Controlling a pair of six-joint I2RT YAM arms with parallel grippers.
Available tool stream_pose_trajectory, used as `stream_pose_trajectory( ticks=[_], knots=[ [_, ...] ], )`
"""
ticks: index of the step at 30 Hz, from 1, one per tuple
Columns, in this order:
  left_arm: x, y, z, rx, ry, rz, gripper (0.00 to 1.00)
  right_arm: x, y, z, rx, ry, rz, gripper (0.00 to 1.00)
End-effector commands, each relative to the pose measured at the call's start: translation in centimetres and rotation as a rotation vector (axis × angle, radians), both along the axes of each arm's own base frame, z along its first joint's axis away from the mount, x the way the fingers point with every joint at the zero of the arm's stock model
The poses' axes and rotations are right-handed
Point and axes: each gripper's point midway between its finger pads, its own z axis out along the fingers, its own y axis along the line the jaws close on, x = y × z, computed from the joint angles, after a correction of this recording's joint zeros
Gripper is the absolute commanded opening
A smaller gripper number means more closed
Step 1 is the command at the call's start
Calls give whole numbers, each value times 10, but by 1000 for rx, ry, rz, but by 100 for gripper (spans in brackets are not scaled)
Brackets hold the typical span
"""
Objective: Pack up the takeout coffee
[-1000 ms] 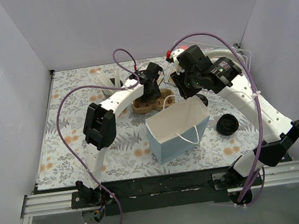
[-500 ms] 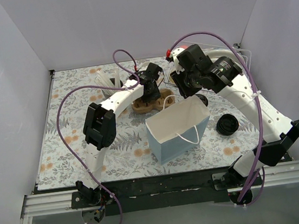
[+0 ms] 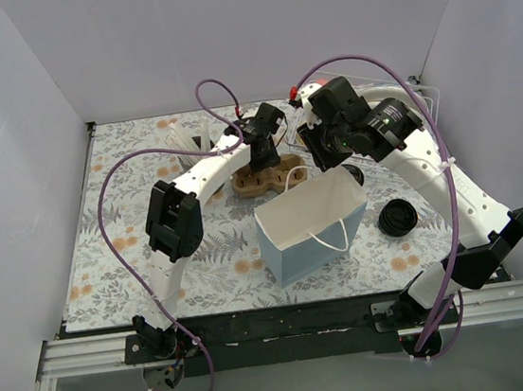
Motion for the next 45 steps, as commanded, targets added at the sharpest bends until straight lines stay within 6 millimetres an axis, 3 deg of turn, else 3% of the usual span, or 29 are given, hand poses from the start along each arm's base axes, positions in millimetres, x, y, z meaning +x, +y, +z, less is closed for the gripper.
stream_pose_trajectory(
  ticks=[1,4,7,10,26,33,37,41,45],
  knots=[
    [6,4,28,-7,-52,1,29,4,5,14,29,-35,10,40],
    [6,3,33,-18,-58,0,30,3,4,14,31,-38,7,40],
    [5,5,28,-10,-50,13,43,3,3,13,31,-36,5,40],
    [3,8,15,10,-26,21,47,3,4,13,31,-34,4,39],
    [-2,5,-19,17,28,8,50,6,5,10,22,-28,3,40],
    [-3,2,-22,1,32,-2,42,6,6,10,22,-30,3,39],
    [-2,2,-19,0,23,1,31,6,6,8,22,-26,2,39],
    [6,0,6,-22,-27,-5,19,6,8,8,28,-23,7,39],
    [10,-3,24,-28,-58,-14,18,6,9,11,32,-24,8,39]
  ],
)
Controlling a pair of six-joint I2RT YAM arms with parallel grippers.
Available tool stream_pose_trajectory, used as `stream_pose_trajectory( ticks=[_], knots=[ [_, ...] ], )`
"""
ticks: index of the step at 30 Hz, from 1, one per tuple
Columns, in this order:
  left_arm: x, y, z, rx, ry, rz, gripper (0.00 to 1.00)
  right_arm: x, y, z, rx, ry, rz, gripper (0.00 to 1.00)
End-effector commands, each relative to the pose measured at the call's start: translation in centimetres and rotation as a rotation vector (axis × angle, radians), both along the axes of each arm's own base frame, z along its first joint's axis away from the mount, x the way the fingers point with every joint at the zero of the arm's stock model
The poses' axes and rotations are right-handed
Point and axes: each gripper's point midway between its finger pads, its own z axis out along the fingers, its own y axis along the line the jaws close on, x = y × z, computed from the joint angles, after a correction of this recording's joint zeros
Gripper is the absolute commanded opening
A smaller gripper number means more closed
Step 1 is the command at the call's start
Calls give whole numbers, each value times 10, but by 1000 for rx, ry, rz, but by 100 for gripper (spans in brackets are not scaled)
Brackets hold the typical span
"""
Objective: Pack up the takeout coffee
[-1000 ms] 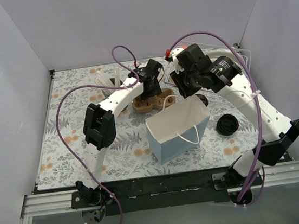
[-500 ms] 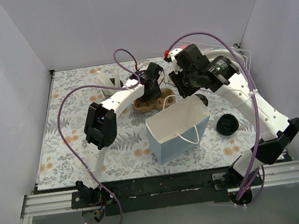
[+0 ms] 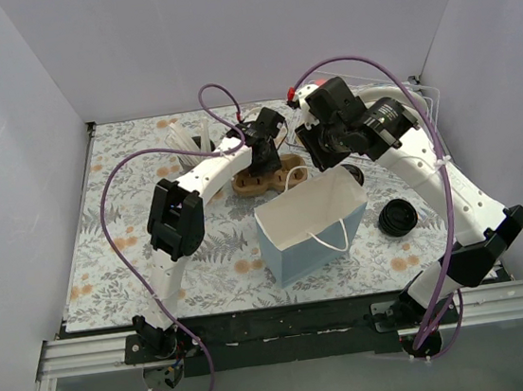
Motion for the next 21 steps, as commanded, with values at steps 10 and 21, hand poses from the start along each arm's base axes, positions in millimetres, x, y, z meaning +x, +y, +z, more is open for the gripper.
stream_pose_trajectory(
  ticks=[10,21],
  knots=[
    [14,-1,62,-40,-103,-5,17,2,5,18,43,-40,5,39],
    [9,7,14,2,-25,7,50,3,3,17,28,-38,3,39]
  ],
)
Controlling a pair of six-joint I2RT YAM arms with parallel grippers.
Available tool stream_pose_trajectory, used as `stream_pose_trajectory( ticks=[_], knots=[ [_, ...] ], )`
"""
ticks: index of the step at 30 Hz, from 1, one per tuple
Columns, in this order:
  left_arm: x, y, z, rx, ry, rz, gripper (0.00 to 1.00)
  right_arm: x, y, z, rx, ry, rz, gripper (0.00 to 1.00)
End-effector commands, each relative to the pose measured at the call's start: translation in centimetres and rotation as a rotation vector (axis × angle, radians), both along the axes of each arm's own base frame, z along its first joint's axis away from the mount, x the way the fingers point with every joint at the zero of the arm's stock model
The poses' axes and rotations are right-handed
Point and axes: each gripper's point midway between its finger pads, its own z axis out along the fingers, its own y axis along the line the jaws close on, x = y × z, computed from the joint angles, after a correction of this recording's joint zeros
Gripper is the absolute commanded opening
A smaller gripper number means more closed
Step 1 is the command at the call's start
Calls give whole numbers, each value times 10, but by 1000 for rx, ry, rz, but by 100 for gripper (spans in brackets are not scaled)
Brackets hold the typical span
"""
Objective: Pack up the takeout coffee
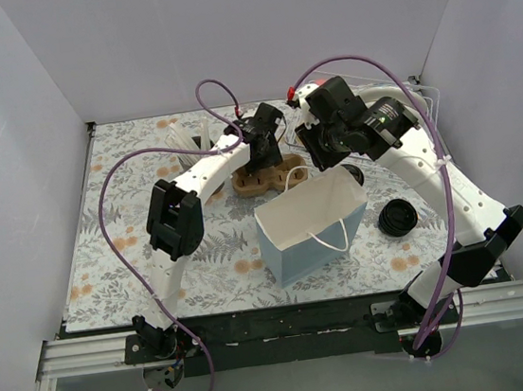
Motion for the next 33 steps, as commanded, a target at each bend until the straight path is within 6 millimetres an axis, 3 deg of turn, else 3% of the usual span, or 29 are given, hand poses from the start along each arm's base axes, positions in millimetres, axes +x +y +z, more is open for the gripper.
stream_pose_trajectory(
  ticks=[1,14,19,23,29,33],
  knots=[
    [2,2,-3,-7,-1,5,50,3,3,17,27,-38,4,39],
    [0,-2,-23,-11,31,-14,48,8,8,12,21,-28,10,39],
    [-1,-2,-20,-5,31,-22,30,9,9,12,20,-27,12,39],
    [5,-2,-1,-4,-5,-30,24,9,9,11,24,-23,9,39],
    [15,-6,34,-13,-60,-52,23,8,10,13,36,-24,7,39],
    [12,-5,39,-21,-65,-61,25,5,11,12,46,-17,2,39]
  ],
)
